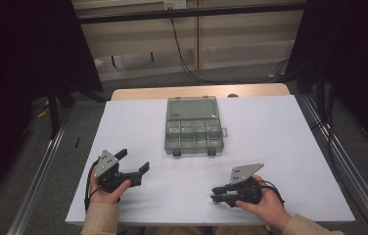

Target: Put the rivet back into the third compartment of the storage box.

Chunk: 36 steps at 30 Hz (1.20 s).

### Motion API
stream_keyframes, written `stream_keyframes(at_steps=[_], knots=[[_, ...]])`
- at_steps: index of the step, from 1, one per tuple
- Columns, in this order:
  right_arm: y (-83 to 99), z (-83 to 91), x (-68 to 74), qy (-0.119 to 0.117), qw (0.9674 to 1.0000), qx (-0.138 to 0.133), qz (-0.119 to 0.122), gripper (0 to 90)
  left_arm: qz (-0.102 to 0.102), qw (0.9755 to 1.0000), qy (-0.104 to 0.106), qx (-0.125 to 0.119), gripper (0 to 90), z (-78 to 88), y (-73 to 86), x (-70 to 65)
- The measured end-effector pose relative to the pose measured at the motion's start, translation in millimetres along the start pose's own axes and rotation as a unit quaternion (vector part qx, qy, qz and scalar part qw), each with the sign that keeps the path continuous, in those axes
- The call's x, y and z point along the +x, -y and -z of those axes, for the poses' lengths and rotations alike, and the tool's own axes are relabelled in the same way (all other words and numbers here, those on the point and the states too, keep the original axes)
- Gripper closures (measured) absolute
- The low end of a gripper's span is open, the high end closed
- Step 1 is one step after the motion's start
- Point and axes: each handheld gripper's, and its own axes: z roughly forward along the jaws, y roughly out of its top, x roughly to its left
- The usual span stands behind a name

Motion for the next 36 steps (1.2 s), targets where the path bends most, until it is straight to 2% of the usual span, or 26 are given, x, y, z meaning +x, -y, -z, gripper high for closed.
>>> stream_keyframes(at_steps=[9, 12, 16, 20, 22, 23, 27, 31, 36], knots=[[-2.1, -3.7, -0.4, 0.008, 0.9999, 0.011, 0.002, 74.2, 0.001, 1.0, -0.002, 0.0, 3.7, 0.2, 0.1, -0.2], [-2.8, -5.2, -1.9, 0.01, 0.9997, 0.017, 0.016, 74.3, 0.0, 1.0, 0.001, 0.0, 3.7, -1.1, 0.0, -0.7], [-4.1, -6.5, -1.9, 0.015, 0.9996, 0.018, 0.012, 77.4, 0.001, 1.0, -0.001, -0.002, 3.7, -2.2, -0.2, -0.7], [-4.2, -6.3, -3.6, 0.014, 0.9997, 0.018, 0.005, 80.6, 0.0, 1.0, 0.005, -0.002, 3.7, -2.9, 0.1, -0.2], [-4.2, -6.4, -4.4, 0.016, 0.9997, 0.018, 0.009, 82.1, -0.001, 1.0, 0.004, -0.002, 3.7, -2.9, 0.2, -0.2], [-4.3, -6.6, -3.6, 0.019, 0.9997, 0.018, 0.001, 82.8, -0.001, 1.0, 0.003, 0.0, 3.7, -2.9, 0.3, -0.2], [-4.2, -6.0, -6.1, 0.016, 0.9997, 0.017, -0.002, 85.5, 0.002, 1.0, 0.003, -0.001, 3.7, -3.0, 0.6, 0.2], [-3.9, -4.1, -7.7, 0.024, 0.9996, 0.014, -0.008, 89.6, 0.0, 1.0, 0.004, 0.0, 3.7, -3.2, 0.6, -0.1], [-3.4, -2.4, -9.9, 0.033, 0.9993, 0.015, -0.012, 90.0, -0.003, 1.0, 0.004, 0.002, 3.7, -3.6, 0.5, -0.2]])
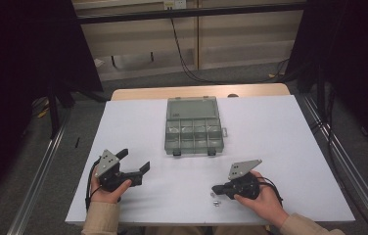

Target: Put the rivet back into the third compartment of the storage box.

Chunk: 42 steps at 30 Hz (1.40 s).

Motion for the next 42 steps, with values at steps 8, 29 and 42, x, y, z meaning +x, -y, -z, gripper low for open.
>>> stream_keyframes(at_steps=[8, 29, 42], knots=[[-3.5, 5.5, 1.9, -0.008, 0.9992, -0.03, -0.023, 78.5, 0.002, 1.0, 0.002, -0.002, 3.7, 0.0, 0.2, 0.6], [-3.9, -3.4, 4.7, -0.003, 0.9998, 0.015, -0.014, 86.7, 0.001, 1.0, 0.0, -0.002, 3.7, 0.5, -0.7, -0.2], [-11.1, 11.0, -7.1, 0.01, 0.9985, -0.042, -0.033, 86.7, 0.0, 1.0, 0.006, 0.0, 3.7, 0.0, -0.5, -1.5]])
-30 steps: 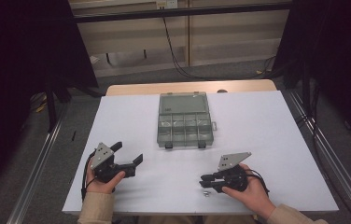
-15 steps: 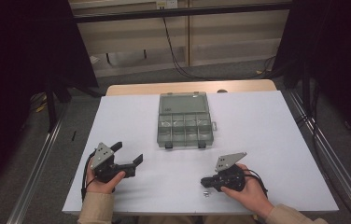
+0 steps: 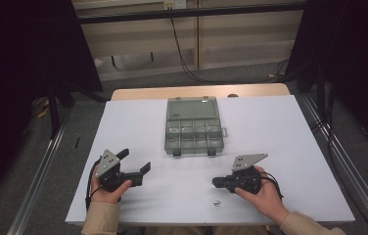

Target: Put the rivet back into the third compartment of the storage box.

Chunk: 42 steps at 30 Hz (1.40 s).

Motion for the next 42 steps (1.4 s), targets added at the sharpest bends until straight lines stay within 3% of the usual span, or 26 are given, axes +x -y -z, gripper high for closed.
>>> stream_keyframes(at_steps=[15, 32, 42], knots=[[-14.7, 4.6, -9.7, 0.009, 0.9987, -0.05, -0.009, 86.7, 0.007, 0.9998, 0.012, -0.015, 2.9, 3.4, 0.1, 0.7], [-35.7, 1.7, -30.5, 0.027, 0.9966, -0.075, -0.022, 86.7, 0.005, 0.9998, 0.007, -0.017, 2.6, 4.7, 0.5, 1.0], [-59.3, -3.0, -42.4, 0.04, 0.9956, -0.083, -0.016, 86.7, 0.006, 0.9998, 0.009, -0.018, 2.7, 4.6, 1.1, 1.6]])
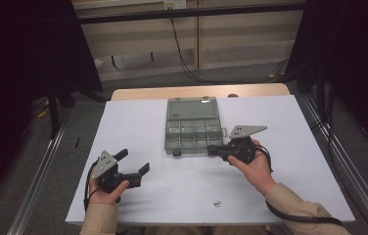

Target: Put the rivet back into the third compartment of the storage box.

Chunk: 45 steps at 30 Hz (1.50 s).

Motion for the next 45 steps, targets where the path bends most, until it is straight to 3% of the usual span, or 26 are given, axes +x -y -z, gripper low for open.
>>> stream_keyframes(at_steps=[15, 21, 45], knots=[[-22.6, -19.6, -15.5, 0.025, 0.9997, -0.005, 0.007, 86.7, 0.0, 1.0, 0.003, -0.002, 2.6, -0.2, 0.4, 0.5], [-27.7, -26.7, -22.9, 0.03, 0.9995, -0.01, -0.001, 86.7, -0.001, 1.0, 0.002, 0.0, 2.6, -0.1, 0.4, 0.1], [-38.6, -58.5, -54.7, 0.09, 0.9958, 0.015, -0.009, 86.6, -0.003, 1.0, 0.003, -0.003, 2.7, 0.6, 0.8, 1.7]])
